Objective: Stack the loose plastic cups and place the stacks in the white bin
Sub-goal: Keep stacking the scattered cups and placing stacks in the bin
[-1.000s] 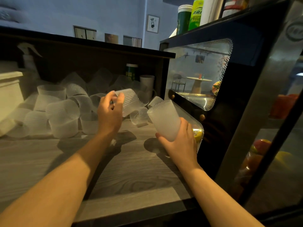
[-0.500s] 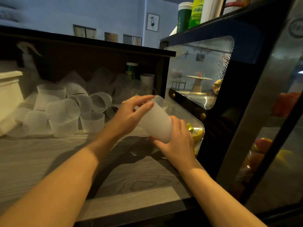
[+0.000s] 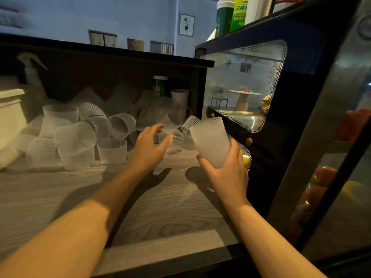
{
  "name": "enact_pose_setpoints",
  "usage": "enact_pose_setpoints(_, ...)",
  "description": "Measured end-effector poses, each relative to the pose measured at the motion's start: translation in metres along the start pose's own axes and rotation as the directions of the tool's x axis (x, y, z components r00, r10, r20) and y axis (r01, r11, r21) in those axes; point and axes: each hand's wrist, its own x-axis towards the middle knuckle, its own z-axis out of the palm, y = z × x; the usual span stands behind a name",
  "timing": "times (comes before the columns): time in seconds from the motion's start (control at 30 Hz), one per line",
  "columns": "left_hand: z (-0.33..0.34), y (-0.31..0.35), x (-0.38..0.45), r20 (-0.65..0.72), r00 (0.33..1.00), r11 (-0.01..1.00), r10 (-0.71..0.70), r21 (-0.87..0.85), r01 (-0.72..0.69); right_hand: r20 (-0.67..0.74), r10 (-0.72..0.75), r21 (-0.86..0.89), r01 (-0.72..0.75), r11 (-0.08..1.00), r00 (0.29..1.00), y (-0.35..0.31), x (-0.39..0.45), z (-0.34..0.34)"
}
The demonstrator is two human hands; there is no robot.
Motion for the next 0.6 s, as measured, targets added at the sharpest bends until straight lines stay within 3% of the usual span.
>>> enact_pose_setpoints(0.2,0.013,-0.023,0.025,0.099,0.995,0.960,0.009,0.278,-0.036,0.019,0.004,0.000,-0.004,1.000,1.000,-0.001,0.002,0.002)
enact_pose_setpoints(0.33,0.029,-0.035,0.036,0.144,0.990,0.939,0.014,0.339,-0.063,0.017,-0.009,-0.023,0.010,1.000,1.000,0.000,0.003,0.002)
enact_pose_setpoints(0.6,0.036,-0.042,0.039,0.054,0.993,0.926,0.103,0.359,-0.116,0.007,0.004,-0.019,-0.004,1.000,1.000,0.000,0.005,0.006)
